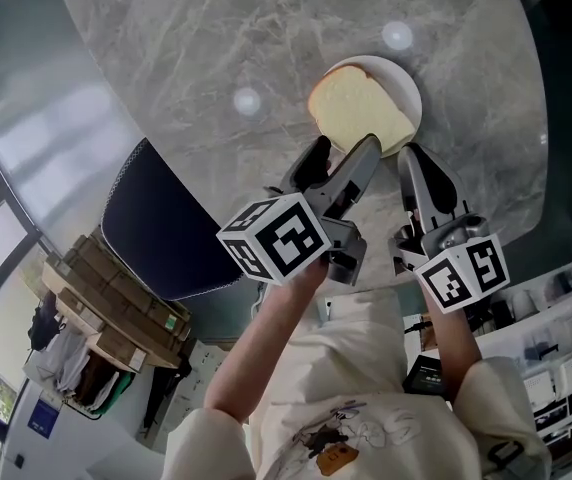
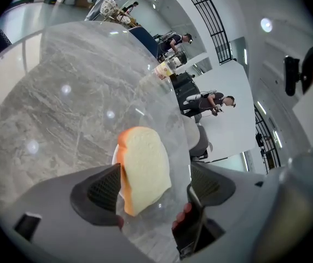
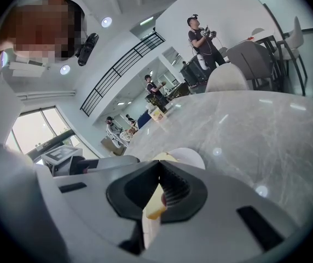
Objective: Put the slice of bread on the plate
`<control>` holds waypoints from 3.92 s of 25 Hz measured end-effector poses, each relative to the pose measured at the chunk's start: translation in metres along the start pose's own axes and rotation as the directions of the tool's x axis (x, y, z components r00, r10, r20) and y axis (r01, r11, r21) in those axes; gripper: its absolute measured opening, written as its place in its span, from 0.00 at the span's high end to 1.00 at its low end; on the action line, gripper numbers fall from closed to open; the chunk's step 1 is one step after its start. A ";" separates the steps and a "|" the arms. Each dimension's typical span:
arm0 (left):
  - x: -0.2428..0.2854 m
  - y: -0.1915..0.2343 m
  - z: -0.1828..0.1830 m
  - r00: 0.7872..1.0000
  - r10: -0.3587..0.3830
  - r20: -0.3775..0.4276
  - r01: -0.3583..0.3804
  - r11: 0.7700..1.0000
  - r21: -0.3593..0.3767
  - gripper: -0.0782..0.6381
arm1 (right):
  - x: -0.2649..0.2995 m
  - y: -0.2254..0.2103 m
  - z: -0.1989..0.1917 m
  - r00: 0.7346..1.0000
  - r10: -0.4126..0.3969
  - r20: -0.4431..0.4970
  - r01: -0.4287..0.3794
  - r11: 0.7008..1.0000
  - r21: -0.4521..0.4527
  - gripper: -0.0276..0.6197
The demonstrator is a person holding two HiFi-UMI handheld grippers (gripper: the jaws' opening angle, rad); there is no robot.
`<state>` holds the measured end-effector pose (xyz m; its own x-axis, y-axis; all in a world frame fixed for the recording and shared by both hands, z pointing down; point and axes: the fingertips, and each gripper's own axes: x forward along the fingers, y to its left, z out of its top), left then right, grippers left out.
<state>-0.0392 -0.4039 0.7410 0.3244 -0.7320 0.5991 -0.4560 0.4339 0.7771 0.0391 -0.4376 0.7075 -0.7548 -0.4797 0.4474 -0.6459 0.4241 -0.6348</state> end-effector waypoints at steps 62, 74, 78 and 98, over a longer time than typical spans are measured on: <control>-0.367 -0.058 -0.051 0.941 -0.317 0.117 0.270 0.914 0.301 0.88 | -0.168 0.282 -0.005 0.989 0.114 0.098 -0.070 0.926 -0.370 0.95; -0.433 -0.070 -0.089 0.909 -0.409 0.079 0.363 0.871 0.331 0.88 | -0.245 0.348 -0.046 0.985 0.129 0.116 -0.069 0.904 -0.421 0.95; -0.457 -0.074 -0.106 0.901 -0.432 0.036 0.385 0.836 0.390 0.88 | -0.269 0.370 -0.068 0.984 0.121 0.128 -0.046 0.879 -0.475 0.95; -0.512 -0.055 -0.141 0.878 -0.469 -0.095 0.454 0.753 0.476 0.88 | -0.306 0.436 -0.157 0.977 0.088 0.193 0.020 0.868 -0.496 0.95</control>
<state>-0.0633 0.0216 0.4190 0.5773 -0.7966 0.1794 -0.5906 -0.2557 0.7653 -0.0295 0.0153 0.3926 -0.7723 -0.5797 0.2599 -0.6325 0.7396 -0.2300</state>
